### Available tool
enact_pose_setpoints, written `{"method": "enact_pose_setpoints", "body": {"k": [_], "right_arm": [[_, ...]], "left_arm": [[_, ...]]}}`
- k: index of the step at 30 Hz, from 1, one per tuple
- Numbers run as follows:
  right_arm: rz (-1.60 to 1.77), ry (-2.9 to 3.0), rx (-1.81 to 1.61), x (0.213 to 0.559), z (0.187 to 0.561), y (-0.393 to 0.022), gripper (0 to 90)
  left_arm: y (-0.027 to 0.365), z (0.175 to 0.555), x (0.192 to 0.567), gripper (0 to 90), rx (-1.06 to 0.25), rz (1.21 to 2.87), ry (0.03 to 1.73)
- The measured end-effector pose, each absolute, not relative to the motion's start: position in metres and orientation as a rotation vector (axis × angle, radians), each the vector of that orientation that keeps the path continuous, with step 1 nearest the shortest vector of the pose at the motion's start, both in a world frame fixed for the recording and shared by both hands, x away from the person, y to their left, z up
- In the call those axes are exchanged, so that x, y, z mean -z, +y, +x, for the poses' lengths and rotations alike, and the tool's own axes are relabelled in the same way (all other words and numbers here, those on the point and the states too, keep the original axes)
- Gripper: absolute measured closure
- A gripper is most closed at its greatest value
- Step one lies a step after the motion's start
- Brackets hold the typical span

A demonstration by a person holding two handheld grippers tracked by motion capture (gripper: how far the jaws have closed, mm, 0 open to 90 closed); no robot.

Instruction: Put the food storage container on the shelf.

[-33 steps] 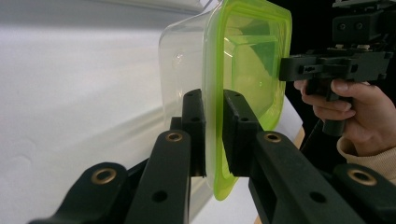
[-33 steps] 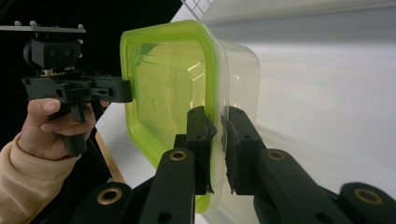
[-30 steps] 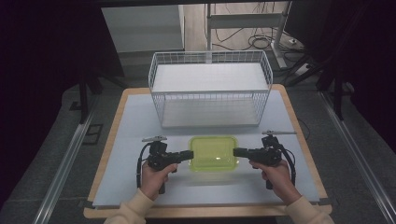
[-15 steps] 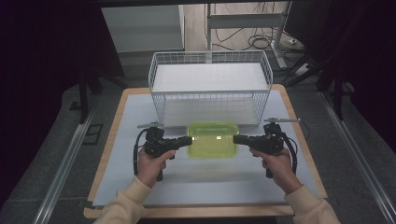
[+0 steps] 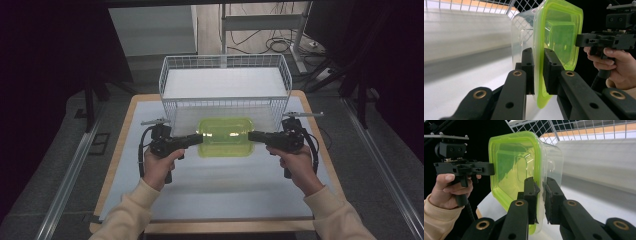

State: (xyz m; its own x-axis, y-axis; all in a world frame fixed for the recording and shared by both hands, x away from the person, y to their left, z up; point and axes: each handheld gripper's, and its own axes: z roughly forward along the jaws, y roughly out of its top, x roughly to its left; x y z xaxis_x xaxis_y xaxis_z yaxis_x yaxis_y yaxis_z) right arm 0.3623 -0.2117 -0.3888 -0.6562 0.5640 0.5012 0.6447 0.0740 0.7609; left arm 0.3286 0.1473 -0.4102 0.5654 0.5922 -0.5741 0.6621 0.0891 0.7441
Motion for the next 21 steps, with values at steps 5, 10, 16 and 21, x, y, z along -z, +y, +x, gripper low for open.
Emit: {"method": "enact_pose_setpoints", "body": {"k": [5, 10, 16, 21], "right_arm": [[-1.261, -2.253, 1.674, 0.38, 0.366, -0.21, 81.3], [-1.259, -2.261, 1.684, 0.364, 0.372, -0.208, 81.3], [-1.253, -2.272, 1.701, 0.347, 0.38, -0.204, 81.3], [-1.259, -2.264, 1.709, 0.336, 0.389, -0.202, 81.3]], "left_arm": [[0.149, 0.333, 0.4, 81.0, 0.062, 1.58, 1.085], [0.151, 0.34, 0.387, 81.0, 0.055, 1.58, 1.067], [0.154, 0.349, 0.371, 81.0, 0.04, 1.573, 1.065], [0.157, 0.358, 0.36, 81.0, 0.035, 1.571, 1.06]]}}
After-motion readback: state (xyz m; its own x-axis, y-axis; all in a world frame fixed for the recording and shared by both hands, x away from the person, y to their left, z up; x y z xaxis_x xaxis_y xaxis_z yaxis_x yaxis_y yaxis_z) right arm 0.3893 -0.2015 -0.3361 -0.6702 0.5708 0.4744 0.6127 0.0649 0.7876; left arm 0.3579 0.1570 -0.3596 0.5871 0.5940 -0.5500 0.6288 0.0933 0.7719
